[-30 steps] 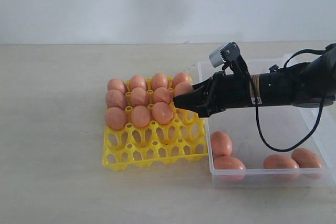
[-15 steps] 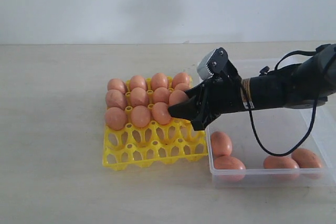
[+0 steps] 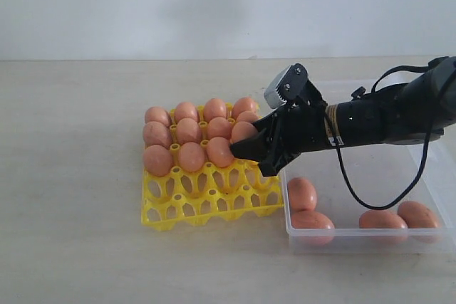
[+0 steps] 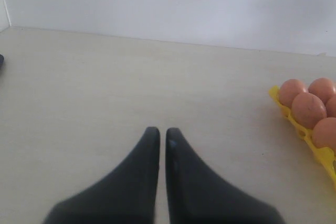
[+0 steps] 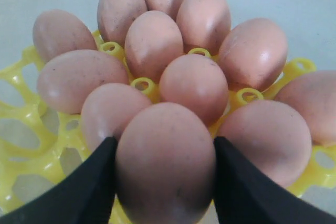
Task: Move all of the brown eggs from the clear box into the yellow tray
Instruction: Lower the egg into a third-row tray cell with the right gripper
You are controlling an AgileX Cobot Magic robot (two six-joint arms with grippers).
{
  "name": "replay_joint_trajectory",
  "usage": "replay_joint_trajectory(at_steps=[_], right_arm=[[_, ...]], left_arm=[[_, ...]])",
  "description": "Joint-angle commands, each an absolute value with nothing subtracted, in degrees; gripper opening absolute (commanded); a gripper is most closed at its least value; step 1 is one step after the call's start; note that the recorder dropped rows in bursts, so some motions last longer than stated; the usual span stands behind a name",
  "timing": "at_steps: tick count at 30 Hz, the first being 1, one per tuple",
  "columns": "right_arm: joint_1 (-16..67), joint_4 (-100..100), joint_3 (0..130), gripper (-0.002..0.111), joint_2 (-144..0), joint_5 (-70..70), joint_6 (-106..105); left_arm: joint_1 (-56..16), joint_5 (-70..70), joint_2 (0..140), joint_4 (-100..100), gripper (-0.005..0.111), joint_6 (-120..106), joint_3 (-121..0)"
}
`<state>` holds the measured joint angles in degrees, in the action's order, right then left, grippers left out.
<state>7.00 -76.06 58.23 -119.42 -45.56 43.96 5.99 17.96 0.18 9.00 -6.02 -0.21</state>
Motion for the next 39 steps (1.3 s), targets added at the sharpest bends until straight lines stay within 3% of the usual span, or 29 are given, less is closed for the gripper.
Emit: replay_joint_trajectory(at_steps=[1, 21, 23, 30, 39], right_arm=[[6.86, -78.16, 57.98, 0.0, -120.04, -41.31, 45.05], [6.86, -83.16, 57.98, 0.001, -120.04, -41.79, 47.79], [6.86, -83.74, 57.98, 0.005, -120.04, -41.79, 48.2], [6.86, -86.39, 57.98, 0.035, -120.04, -41.66, 49.05], [6.86, -86.39, 57.98, 0.036, -120.04, -40.89, 49.05]], left_arm=[[6.03, 17.97, 0.0, 9.03, 0.004, -6.25, 0.0], [6.03, 17.97, 0.0, 9.03, 0.004, -6.25, 0.0], [6.03, 17.97, 0.0, 9.03, 0.004, -6.25, 0.0], [6.03, 17.97, 0.0, 9.03, 0.004, -6.25, 0.0], [6.03, 17.97, 0.0, 9.03, 0.004, -6.25, 0.0]])
